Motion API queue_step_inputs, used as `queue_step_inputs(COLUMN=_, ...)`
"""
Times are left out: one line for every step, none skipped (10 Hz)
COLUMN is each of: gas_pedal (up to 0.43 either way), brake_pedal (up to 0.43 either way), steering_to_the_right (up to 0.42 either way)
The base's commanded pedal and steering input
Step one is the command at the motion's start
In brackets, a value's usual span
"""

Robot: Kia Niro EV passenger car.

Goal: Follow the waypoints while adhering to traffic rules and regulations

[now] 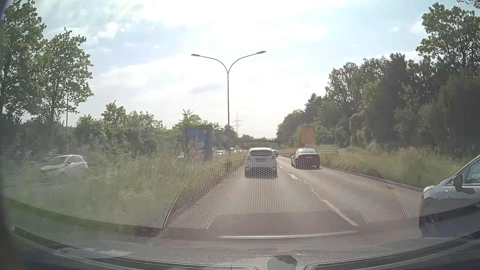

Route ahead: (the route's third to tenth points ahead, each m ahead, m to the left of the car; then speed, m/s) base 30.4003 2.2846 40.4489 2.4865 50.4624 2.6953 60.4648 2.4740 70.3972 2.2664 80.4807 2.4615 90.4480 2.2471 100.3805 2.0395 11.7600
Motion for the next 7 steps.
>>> queue_step_inputs(gas_pedal=0.0, brake_pedal=0.0, steering_to_the_right=0.0)
queue_step_inputs(gas_pedal=0.0, brake_pedal=0.0, steering_to_the_right=0.0)
queue_step_inputs(gas_pedal=0.0, brake_pedal=0.0, steering_to_the_right=0.0)
queue_step_inputs(gas_pedal=0.0, brake_pedal=0.0, steering_to_the_right=0.0)
queue_step_inputs(gas_pedal=0.0, brake_pedal=0.0, steering_to_the_right=-0.001)
queue_step_inputs(gas_pedal=0.0, brake_pedal=0.0, steering_to_the_right=0.0)
queue_step_inputs(gas_pedal=0.0, brake_pedal=0.0, steering_to_the_right=0.0)
